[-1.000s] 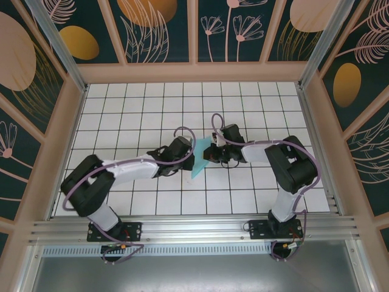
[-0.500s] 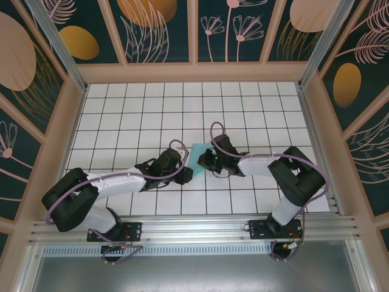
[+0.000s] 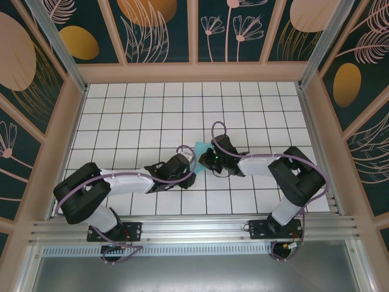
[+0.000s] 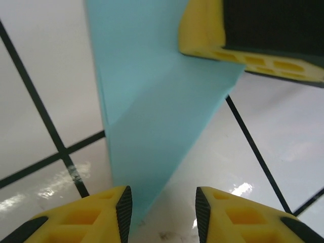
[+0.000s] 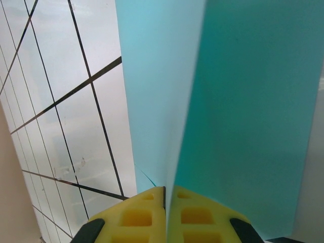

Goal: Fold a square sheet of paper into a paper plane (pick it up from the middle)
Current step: Third fold the triangle at the center of the table.

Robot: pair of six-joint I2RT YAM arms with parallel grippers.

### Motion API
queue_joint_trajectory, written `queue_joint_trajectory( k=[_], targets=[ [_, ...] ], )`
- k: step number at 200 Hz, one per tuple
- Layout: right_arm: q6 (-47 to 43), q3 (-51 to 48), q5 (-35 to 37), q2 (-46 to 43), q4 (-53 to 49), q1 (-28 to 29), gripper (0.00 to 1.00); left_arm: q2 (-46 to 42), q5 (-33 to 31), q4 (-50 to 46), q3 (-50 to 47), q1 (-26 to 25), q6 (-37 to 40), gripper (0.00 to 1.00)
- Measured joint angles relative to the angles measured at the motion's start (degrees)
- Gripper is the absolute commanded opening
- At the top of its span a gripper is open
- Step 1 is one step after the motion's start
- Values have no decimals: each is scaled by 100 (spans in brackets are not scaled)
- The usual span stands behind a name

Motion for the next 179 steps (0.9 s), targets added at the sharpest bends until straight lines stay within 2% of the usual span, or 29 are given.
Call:
queue_joint_trajectory(
  k=[55, 129, 179],
  targets=[
    [-2, 13, -2, 0, -72, 2, 6, 74, -317, 37, 17, -9, 4, 34],
    [-4, 155, -4, 0, -142, 2, 6, 107, -317, 299, 20, -79, 2, 36],
    [-4, 166, -4, 0, -142, 0, 7, 267, -409, 299, 118, -107, 4, 32]
  ],
)
